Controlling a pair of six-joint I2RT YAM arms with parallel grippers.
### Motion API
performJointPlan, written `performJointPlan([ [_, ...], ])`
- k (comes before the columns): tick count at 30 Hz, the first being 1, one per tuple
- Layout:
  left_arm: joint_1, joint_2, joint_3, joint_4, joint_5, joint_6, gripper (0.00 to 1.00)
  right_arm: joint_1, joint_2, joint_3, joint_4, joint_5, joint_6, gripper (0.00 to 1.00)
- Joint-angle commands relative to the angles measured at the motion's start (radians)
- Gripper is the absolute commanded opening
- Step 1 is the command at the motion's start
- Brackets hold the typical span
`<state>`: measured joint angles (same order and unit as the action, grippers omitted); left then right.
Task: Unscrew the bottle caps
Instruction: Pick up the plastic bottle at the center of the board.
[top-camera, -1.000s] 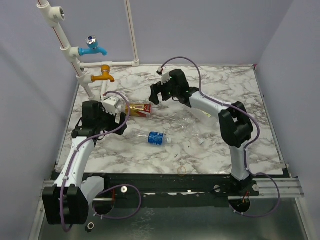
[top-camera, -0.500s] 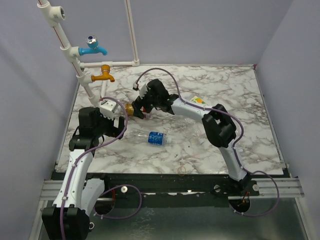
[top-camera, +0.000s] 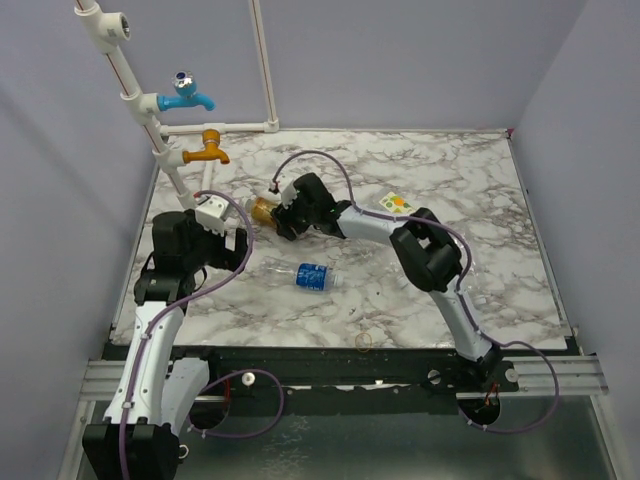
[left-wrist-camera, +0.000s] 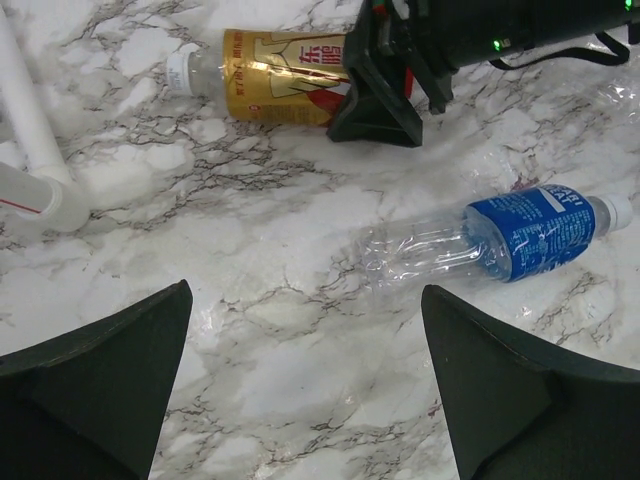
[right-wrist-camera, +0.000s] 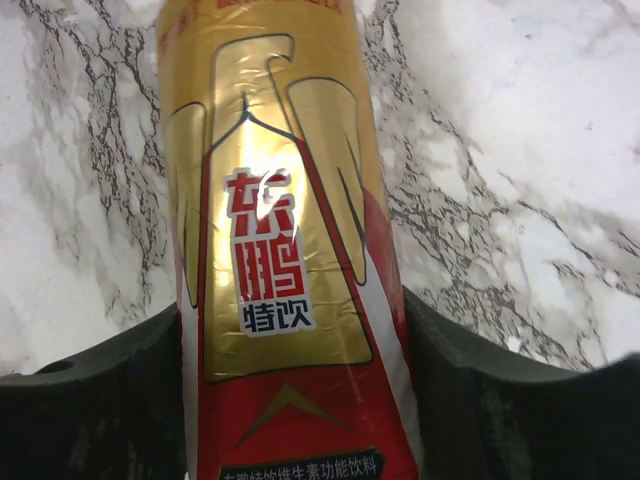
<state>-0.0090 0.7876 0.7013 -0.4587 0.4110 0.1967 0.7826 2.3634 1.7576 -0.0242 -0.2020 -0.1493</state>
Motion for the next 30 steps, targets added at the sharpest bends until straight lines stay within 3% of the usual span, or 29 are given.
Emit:
performJointPlan([
  [1, -0.005, 0.003, 0.058, 0.002, 0.022, -0.058, 0.99, -0.002, -0.151, -0.173, 0.138, 0.071, 0.030, 0.57],
  [9, -0.005, 0.034, 0.162, 0.111, 0.150, -0.256, 0.99, -0.005, -0.527, -0.499, 0.391, 0.034, 0.160, 0.55],
  [14, -0.005, 0.041, 0.256, 0.224, 0.339, -0.412, 0.99, -0.016, -0.741, -0.631, 0.545, -0.065, 0.329, 0.56],
  [18, -0.006, 0.041, 0.291, 0.393, 0.412, -0.633, 0.99, -0.021, -0.862, -0.715, 0.694, -0.127, 0.470, 0.56],
  [24, -0.005, 0.079, 0.338, 0.696, 0.505, -0.960, 0.99, -0.024, -0.932, -0.776, 0.934, -0.243, 0.666, 0.55],
  [30, -0.011, 0.098, 0.326, 0.780, 0.604, -1.016, 0.99, -0.024, -0.926, -0.759, 1.073, -0.368, 0.806, 0.55],
])
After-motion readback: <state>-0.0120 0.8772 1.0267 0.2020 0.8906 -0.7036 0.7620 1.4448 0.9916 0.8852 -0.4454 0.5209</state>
